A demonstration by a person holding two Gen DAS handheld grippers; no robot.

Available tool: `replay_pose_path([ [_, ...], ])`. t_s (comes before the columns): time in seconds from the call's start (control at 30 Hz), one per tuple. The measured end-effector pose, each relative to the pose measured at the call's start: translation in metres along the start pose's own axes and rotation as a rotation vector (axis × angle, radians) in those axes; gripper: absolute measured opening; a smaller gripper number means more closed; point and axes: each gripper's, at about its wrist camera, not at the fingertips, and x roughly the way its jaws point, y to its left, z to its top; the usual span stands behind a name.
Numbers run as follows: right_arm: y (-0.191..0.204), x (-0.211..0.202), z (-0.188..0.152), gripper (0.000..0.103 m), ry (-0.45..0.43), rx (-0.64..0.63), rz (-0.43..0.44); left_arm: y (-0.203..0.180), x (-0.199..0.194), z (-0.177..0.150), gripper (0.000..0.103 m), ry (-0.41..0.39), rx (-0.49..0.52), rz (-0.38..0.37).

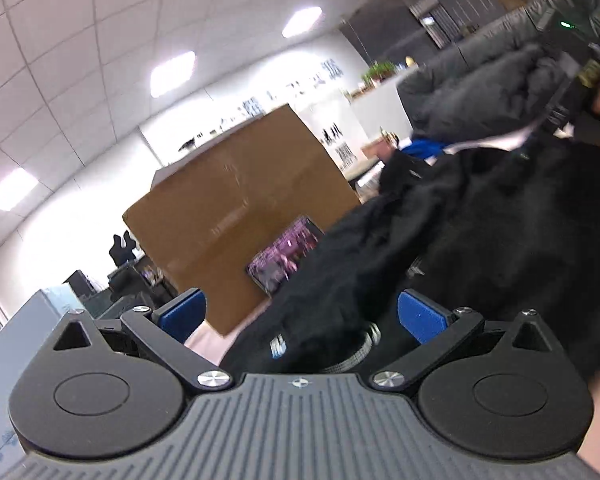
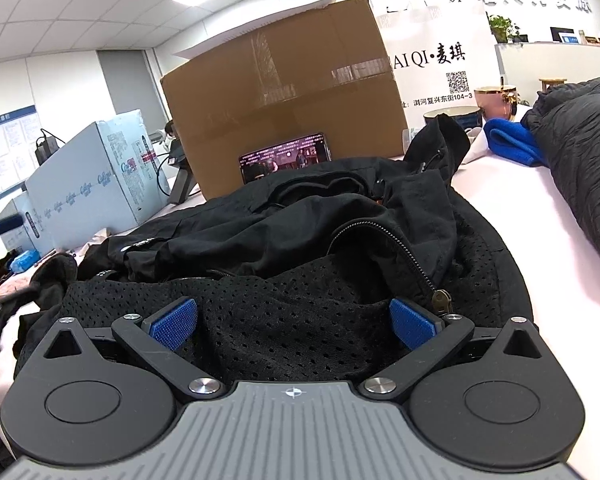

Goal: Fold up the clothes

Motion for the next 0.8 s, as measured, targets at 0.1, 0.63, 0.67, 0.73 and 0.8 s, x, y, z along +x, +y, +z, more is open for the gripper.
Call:
replay_pose_path([
  [0.1, 0.003, -0.005, -0.001, 0.103, -0.031, -0.02, 0.0, -0.01, -0.015, 0.0, 0.103, 0.066, 0.034, -0.038],
  [0.63, 0.022, -0.036, -0.002, 0.103, -0.203, -0.123, -0.012, -0.048, -0.028, -0.029, 0.103, 0.199, 0.128, -0.069],
  [0.67, 0.023, -0.038, -0.002, 0.103, -0.209, -0.126, -0.014, -0.051, -0.024, -0.028, 0.103, 0.178, 0.135, -0.075],
  [0.73, 0.023, -0.041, -0.002, 0.103, -0.218, -0.129, -0.023, -0.056, -0.019, -0.025, 0.103, 0.139, 0.143, -0.091],
  [0.8, 0.023, -0.043, -0.003, 0.103, -0.22, -0.127, -0.033, -0.063, -0.016, -0.021, 0.103, 0.086, 0.154, -0.125],
])
